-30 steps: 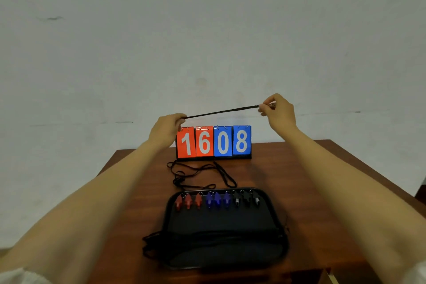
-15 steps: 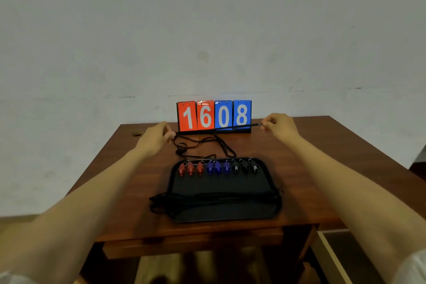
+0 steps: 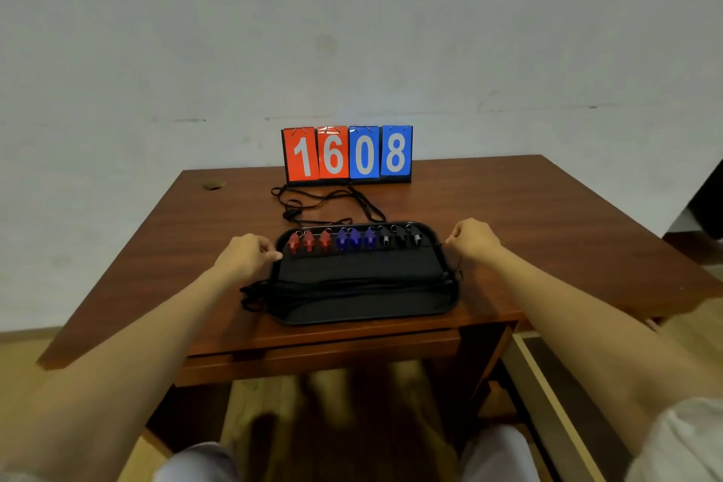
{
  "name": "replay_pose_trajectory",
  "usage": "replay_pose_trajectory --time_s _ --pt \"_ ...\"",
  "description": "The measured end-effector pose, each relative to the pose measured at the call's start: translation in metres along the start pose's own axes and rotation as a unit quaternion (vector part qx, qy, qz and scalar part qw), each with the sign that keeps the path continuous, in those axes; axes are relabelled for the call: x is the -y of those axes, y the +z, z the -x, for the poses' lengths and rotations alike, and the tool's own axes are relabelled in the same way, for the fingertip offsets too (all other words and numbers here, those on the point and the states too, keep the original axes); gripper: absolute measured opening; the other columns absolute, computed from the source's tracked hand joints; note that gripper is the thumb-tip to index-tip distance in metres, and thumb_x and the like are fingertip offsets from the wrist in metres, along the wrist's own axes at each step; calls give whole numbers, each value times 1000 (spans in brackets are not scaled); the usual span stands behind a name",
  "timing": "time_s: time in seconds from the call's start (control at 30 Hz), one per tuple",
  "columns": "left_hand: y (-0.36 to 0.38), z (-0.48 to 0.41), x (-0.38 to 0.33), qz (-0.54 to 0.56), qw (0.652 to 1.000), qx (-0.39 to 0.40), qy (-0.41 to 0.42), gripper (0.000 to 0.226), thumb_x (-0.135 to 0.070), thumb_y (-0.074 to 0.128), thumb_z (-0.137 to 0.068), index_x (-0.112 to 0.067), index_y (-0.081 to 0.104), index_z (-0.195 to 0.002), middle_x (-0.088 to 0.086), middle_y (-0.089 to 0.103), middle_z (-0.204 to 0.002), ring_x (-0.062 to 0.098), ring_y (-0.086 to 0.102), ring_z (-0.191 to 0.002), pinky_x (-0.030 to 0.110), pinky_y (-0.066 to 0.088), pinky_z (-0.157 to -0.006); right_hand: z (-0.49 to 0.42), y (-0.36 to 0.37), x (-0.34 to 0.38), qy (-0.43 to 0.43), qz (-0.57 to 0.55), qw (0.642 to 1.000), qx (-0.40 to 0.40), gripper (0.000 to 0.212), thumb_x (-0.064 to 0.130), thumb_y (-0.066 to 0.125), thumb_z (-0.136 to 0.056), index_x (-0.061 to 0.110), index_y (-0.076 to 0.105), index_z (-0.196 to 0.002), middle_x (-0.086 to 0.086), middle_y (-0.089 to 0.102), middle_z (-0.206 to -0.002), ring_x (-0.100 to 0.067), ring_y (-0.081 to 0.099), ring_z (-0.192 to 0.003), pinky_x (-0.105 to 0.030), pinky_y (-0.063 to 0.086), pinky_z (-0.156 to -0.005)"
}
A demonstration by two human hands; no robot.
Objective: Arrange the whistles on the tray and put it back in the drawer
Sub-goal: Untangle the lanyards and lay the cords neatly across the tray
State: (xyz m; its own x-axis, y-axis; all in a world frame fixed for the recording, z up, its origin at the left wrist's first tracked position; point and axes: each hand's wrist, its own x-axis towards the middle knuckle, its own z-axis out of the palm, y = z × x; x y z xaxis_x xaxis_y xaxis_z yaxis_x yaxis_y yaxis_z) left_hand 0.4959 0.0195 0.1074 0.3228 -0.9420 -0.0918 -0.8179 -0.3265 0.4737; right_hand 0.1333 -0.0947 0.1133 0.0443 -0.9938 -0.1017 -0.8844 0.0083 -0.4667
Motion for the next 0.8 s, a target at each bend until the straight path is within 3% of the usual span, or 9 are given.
replay_pose_trajectory --time_s 0.07,0.17,0.27,0.43,0.5,0.7,0.8 --pt "7 1 3 -12 1000 7 3 23 -24 53 -95 -11 69 -107 11 68 -112 26 62 -96 31 46 -81 6 1 -3 19 -2 1000 7 20 27 66 -84 8 70 -79 -10 71 -88 -31 65 -85 -41 55 -80" --pt "15 4 6 -16 1000 16 1 27 -15 45 -98 -8 65 -115 14 67 -114 21 60 -77 26 44 -67 9 5 -8 32 -15 999 23 21 26 71 -80 6 74 -83 -10 71 -84 -29 66 -82 -41 56 -79" --pt "23 5 12 -12 1000 19 2 30 -7 40 -98 -7 61 -120 14 65 -118 28 62 -99 31 47 -80 12 11 -13 35 -20 999 28 20 20 67 -81 2 75 -84 -11 73 -80 -30 69 -82 -44 58 -80" --pt "37 9 15 -17 1000 -12 2 2 -13 50 -95 -14 52 -94 12 68 -99 27 62 -88 39 51 -76 19 18 -17 37 3 999 24 21 18 62 -85 1 73 -90 -13 73 -87 -30 67 -85 -48 54 -87" --pt "41 11 15 -26 999 -26 9 5 -15 53 -94 -16 53 -89 12 68 -98 28 62 -87 39 50 -75 19 21 -19 36 14 999 17 22 18 62 -85 1 73 -93 -13 73 -90 -31 66 -85 -49 51 -89" --pt "50 14 17 -28 998 -52 29 7 -13 56 -92 -12 63 -91 9 68 -100 27 62 -93 38 50 -78 20 24 -26 37 37 999 3 21 19 60 -87 3 72 -93 -12 72 -91 -32 63 -86 -49 48 -92" --pt "52 14 20 -95 992 -70 46 12 -20 56 -92 -17 67 -94 7 67 -107 28 57 -104 40 45 -87 21 25 -29 42 45 998 -2 17 18 61 -87 6 71 -93 -11 70 -96 -32 61 -94 -47 45 -95"
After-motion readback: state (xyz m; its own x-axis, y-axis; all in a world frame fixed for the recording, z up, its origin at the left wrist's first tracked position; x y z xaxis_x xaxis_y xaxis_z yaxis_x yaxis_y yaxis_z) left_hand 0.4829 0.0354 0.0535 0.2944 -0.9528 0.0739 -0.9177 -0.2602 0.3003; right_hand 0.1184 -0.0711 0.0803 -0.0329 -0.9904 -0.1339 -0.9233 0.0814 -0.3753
